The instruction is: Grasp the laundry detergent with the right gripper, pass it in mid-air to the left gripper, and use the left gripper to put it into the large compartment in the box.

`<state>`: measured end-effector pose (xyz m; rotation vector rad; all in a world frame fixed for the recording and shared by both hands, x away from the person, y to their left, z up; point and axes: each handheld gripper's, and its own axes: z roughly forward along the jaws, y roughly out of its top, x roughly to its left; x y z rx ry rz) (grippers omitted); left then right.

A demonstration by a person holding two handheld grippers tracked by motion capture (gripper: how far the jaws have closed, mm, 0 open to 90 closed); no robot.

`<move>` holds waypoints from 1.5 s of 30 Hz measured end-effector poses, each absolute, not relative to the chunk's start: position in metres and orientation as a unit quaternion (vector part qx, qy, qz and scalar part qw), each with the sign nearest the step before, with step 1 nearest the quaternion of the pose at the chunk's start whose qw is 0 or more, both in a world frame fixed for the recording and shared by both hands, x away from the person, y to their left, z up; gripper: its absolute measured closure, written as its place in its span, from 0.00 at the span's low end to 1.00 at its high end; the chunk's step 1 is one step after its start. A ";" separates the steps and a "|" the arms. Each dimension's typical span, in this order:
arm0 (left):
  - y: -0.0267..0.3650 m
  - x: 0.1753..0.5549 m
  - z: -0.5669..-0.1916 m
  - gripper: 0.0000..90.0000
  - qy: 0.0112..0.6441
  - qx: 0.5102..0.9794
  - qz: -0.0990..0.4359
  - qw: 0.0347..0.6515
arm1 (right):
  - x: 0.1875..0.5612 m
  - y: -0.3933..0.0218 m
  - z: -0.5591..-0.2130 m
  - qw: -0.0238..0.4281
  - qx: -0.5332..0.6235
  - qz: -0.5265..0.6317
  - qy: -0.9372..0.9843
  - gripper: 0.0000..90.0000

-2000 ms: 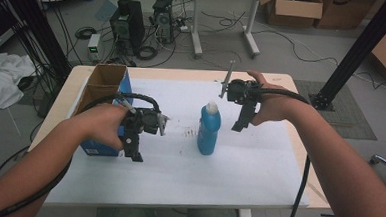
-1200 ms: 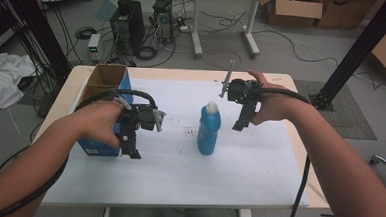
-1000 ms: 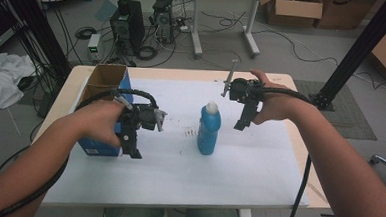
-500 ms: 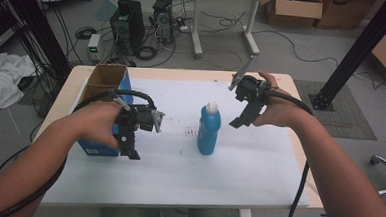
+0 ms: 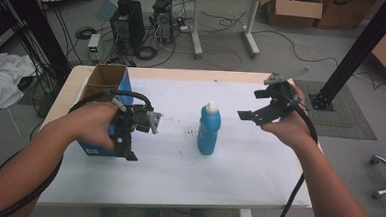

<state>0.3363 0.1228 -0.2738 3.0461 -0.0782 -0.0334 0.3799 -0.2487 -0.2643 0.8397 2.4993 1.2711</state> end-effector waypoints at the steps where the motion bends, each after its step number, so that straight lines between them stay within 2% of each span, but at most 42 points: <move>1: 0.123 0.336 -0.274 0.00 -0.027 0.999 -0.009 0.044 | 0.375 -0.253 -0.268 0.117 0.295 0.438 0.841 0.00; 11: 0.130 0.333 -0.268 0.00 -0.032 0.998 0.007 0.045 | 0.313 -0.267 -0.305 0.126 0.327 0.476 0.806 0.00; 14: 0.132 0.331 -0.269 0.00 -0.032 0.998 0.007 0.049 | 0.293 -0.257 -0.320 0.129 0.329 0.481 0.802 0.00; 17: 0.133 0.331 -0.270 0.00 -0.034 0.998 0.005 0.050 | 0.288 -0.249 -0.329 0.125 0.329 0.485 0.801 0.00; 20: 0.132 0.330 -0.272 0.00 -0.035 0.998 0.005 0.050 | 0.280 -0.229 -0.350 0.140 0.341 0.482 0.795 0.00; 30: 0.126 0.330 -0.270 0.00 -0.042 0.998 0.006 0.050 | 0.286 -0.200 -0.394 0.168 0.388 0.480 0.769 0.00; 36: 0.120 0.330 -0.268 0.00 -0.043 0.998 0.004 0.046 | 0.300 -0.182 -0.419 0.169 0.411 0.486 0.753 0.00; 45: 0.119 0.329 -0.266 0.00 -0.041 0.998 0.004 0.046 | 0.312 -0.155 -0.436 0.201 0.437 0.496 0.722 0.00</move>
